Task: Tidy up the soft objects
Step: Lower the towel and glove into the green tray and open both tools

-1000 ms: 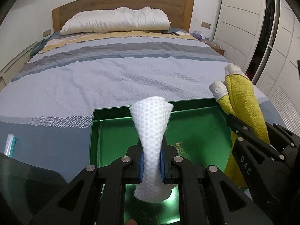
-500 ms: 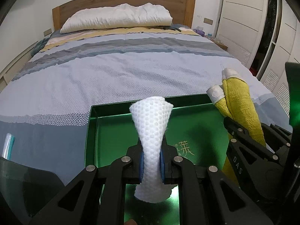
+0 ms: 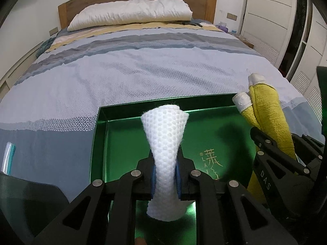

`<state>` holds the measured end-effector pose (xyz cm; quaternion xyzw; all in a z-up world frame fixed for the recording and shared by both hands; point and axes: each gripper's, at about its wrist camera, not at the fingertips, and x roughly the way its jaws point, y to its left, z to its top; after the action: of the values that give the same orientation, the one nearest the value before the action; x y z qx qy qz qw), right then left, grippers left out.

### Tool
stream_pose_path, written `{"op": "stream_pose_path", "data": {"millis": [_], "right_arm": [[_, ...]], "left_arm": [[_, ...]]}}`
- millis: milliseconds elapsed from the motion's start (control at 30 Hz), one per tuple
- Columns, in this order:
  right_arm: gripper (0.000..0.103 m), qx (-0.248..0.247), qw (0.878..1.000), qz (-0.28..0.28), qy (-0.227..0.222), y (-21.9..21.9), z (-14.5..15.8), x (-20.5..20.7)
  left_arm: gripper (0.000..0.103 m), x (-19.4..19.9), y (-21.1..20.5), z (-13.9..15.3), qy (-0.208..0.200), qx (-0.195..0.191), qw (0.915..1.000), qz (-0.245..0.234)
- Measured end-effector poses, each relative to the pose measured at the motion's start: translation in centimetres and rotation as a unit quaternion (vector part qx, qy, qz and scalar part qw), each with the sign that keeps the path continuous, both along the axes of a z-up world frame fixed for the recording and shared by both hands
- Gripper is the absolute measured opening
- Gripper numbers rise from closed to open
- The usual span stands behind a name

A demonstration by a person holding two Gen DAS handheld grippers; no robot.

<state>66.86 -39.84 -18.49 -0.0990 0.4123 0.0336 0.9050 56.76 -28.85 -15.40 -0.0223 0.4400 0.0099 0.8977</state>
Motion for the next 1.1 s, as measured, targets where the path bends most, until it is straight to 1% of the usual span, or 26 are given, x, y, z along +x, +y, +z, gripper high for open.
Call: {"op": "stream_pose_path", "data": {"millis": [100,600,667,767,800,833,867,900,933,967,1000,1100], "right_arm": [[0.027,0.002,1.0,-0.001,0.002,0.0,-0.1,0.1],[0.027,-0.008,1.0,0.004,0.01,0.5,-0.3,0.6],[0.027,-0.008,1.0,0.004,0.01,0.5,-0.3,0.6],[0.033,-0.004,1.0,0.004,0.012,0.4,-0.3,0.6],[0.037,-0.002,1.0,0.005,0.013,0.4,-0.3,0.6],[0.043,0.0,1.0,0.006,0.012,0.4,-0.2,0.5],[0.047,-0.002,1.0,0.005,0.009,0.4,-0.1,0.5],[0.054,-0.002,1.0,0.005,0.006,0.4,0.1,0.4],[0.059,0.002,1.0,0.006,0.004,0.4,0.3,0.3],[0.061,0.004,1.0,0.006,0.003,0.3,0.4,0.2],[0.065,0.004,1.0,0.007,0.001,0.3,0.6,0.1],[0.066,0.002,1.0,0.005,-0.002,0.2,0.9,-0.1]], "left_arm": [[0.017,0.0,0.1,-0.1,0.006,0.001,1.0,0.005],[0.017,0.3,0.2,-0.6,0.017,0.008,0.9997,0.014],[0.019,0.3,0.4,-0.7,0.017,0.009,0.9997,0.017],[0.027,0.4,0.3,-0.7,0.019,0.014,0.9995,0.02],[0.034,0.4,0.2,-0.7,0.019,0.015,0.9995,0.02],[0.04,0.3,0.3,-0.7,0.018,0.015,0.9995,0.021],[0.042,0.3,0.3,-0.6,0.017,0.015,0.9995,0.021],[0.046,0.3,0.3,-0.5,0.016,0.015,0.9995,0.021],[0.049,0.3,0.3,-0.5,0.017,0.015,0.9995,0.021],[0.051,0.3,0.4,-0.4,0.017,0.013,0.9996,0.02],[0.055,0.3,0.4,-0.4,0.018,0.013,0.9996,0.02],[0.062,0.4,0.6,-0.3,0.018,0.011,0.9995,0.024]]}}
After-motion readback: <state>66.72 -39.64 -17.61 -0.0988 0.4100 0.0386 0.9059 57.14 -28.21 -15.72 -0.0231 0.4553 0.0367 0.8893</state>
